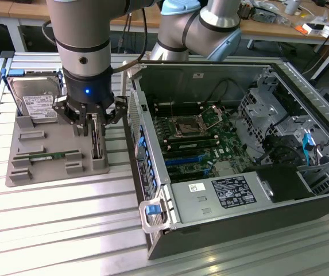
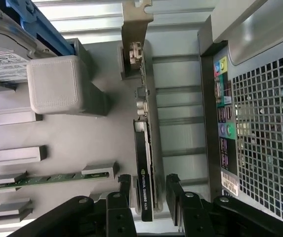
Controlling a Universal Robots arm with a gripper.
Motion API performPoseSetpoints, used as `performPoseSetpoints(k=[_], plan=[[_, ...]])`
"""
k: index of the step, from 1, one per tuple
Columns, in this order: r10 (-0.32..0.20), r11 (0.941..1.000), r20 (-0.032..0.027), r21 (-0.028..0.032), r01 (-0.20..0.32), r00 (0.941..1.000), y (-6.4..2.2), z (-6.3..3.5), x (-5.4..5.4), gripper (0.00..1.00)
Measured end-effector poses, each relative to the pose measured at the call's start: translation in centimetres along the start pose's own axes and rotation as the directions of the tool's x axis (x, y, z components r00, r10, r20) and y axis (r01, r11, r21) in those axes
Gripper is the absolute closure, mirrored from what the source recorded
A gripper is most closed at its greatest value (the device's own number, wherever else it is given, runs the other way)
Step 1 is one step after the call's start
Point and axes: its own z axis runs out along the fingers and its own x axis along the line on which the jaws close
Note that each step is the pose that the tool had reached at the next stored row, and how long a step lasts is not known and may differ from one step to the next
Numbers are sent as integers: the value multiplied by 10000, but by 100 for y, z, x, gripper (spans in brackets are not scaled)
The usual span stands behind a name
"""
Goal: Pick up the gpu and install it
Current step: 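Pick up the gpu and move the gpu toward the slot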
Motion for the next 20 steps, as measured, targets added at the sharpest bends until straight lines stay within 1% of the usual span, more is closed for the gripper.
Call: performPoseSetpoints(k=[4,8,13,14,16,20], plan=[[-2,10000,0,1,2,10000,144,67,13,58],[-7,10000,1,-1,7,10000,235,121,21,58],[-7,10000,-1,1,7,10000,255,148,23,58],[-7,10000,-2,1,7,10000,256,148,23,60],[-7,10000,-1,1,7,10000,256,148,23,73],[-7,10000,-2,1,7,10000,256,148,23,73]])
